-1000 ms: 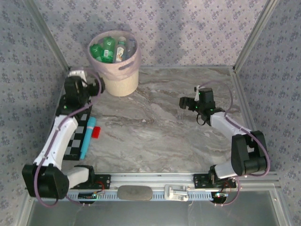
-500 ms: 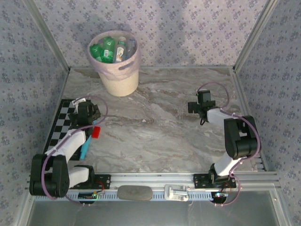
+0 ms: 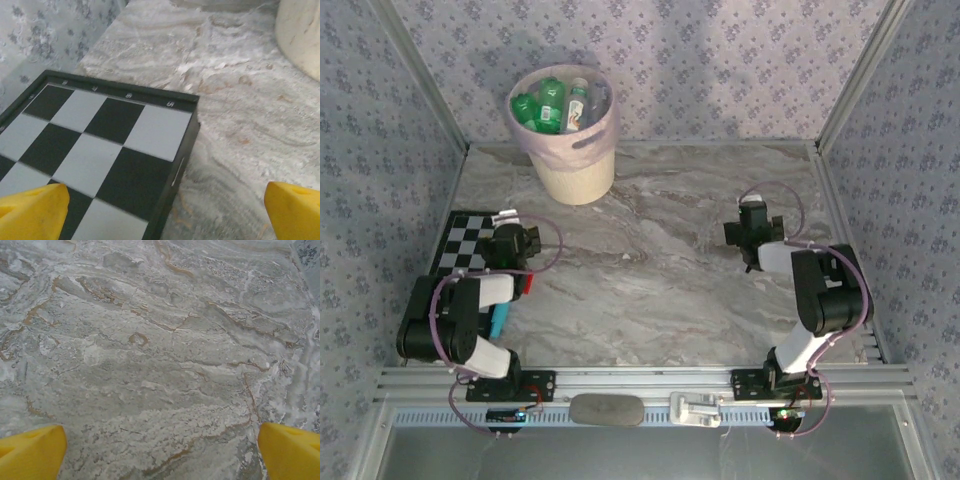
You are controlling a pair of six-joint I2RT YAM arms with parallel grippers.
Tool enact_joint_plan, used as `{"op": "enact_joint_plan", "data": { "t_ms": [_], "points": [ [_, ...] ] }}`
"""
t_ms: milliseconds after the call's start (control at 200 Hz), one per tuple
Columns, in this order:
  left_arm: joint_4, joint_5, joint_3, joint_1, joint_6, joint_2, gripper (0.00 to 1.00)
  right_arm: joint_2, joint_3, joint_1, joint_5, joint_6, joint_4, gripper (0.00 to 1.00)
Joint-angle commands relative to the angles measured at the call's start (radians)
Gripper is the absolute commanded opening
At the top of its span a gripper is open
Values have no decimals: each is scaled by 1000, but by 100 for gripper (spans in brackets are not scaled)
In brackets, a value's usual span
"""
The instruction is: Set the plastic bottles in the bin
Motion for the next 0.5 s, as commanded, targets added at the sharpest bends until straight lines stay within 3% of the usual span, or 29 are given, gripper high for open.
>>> {"op": "enact_joint_plan", "data": {
  "t_ms": [0,65,120,185,245,285,350,395,495],
  "points": [
    [192,129,-35,29,36,16,100,-43,-6,-59,-170,-19,42,100],
    [377,152,-84,30,61,84,100,-48,-3,-99,-228,1,36,100],
    [272,161,-79,25,50,37,100,-78,-50,-134,-269,39,89,100],
    [337,163,-81,27,61,69,100,-135,-186,-176,-287,80,281,100],
    [242,162,-58,29,51,44,100,-125,-298,-185,-244,106,471,100],
    [264,165,-54,29,56,58,100,-87,-338,-168,-208,96,605,100],
    [231,171,-46,33,50,48,100,-120,-305,-161,-198,95,479,100],
    [245,176,-46,38,49,56,100,-101,-323,-160,-198,88,554,100],
    [214,195,-32,55,34,55,100,-107,-315,-159,-194,89,528,100]
  ]
}}
